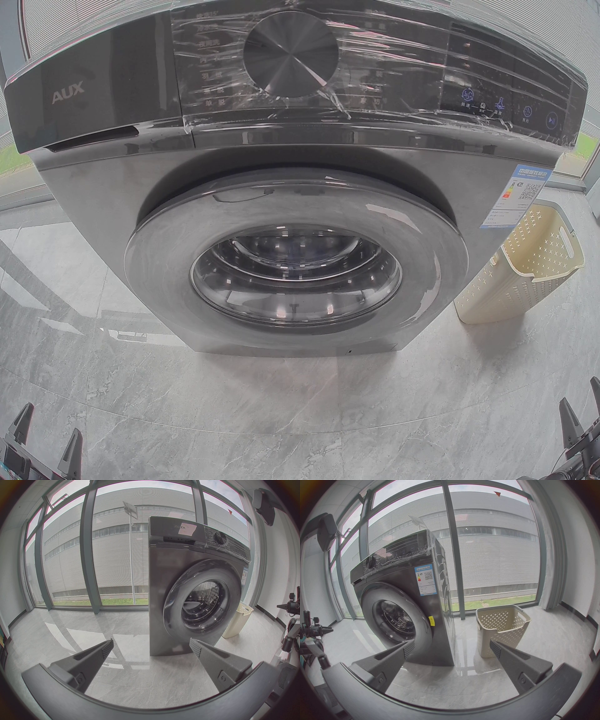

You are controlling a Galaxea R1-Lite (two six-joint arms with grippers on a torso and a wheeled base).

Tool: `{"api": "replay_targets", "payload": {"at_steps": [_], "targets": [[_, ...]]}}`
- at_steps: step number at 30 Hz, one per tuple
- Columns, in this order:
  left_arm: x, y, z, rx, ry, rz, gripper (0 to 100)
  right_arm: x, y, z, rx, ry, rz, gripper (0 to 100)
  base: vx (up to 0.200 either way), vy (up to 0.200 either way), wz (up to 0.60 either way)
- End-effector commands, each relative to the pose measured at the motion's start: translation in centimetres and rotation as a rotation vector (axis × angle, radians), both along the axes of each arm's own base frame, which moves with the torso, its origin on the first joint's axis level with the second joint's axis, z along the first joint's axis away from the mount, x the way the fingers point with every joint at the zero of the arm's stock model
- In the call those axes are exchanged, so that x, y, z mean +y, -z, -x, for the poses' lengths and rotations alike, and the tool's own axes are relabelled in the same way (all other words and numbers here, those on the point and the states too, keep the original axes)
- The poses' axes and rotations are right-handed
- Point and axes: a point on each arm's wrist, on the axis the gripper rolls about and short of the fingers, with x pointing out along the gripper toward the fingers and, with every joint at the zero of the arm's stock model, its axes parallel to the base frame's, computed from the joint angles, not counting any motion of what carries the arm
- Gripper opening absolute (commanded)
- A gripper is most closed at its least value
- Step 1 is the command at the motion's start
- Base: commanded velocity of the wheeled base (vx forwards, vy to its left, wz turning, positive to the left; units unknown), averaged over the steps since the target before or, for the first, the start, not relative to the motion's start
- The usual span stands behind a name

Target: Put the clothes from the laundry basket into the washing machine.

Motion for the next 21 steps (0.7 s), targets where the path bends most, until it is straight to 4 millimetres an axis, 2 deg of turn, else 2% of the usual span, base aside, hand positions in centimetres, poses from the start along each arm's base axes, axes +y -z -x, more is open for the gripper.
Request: {"api": "replay_targets", "payload": {"at_steps": [1,8,11,15,21], "targets": [[0.00,0.48,-0.01,0.001,0.001,0.001,100,-0.08,0.65,0.28,-0.028,0.042,-0.005,100,0.000,0.000,0.00],[0.00,0.48,-0.01,0.001,0.001,0.001,100,-0.29,0.86,0.26,-0.005,0.136,-0.010,100,0.000,0.000,0.00],[0.00,0.48,-0.01,0.001,0.001,0.001,100,-0.28,0.91,0.26,0.000,0.129,0.002,100,0.000,0.000,0.00],[0.00,0.48,-0.02,0.003,0.001,0.001,100,-0.02,1.49,0.23,0.055,0.015,0.070,100,0.000,0.000,0.00],[0.00,0.46,-0.02,0.002,-0.001,0.013,100,-0.13,1.41,0.23,0.049,0.067,0.054,100,0.000,0.000,0.00]]}}
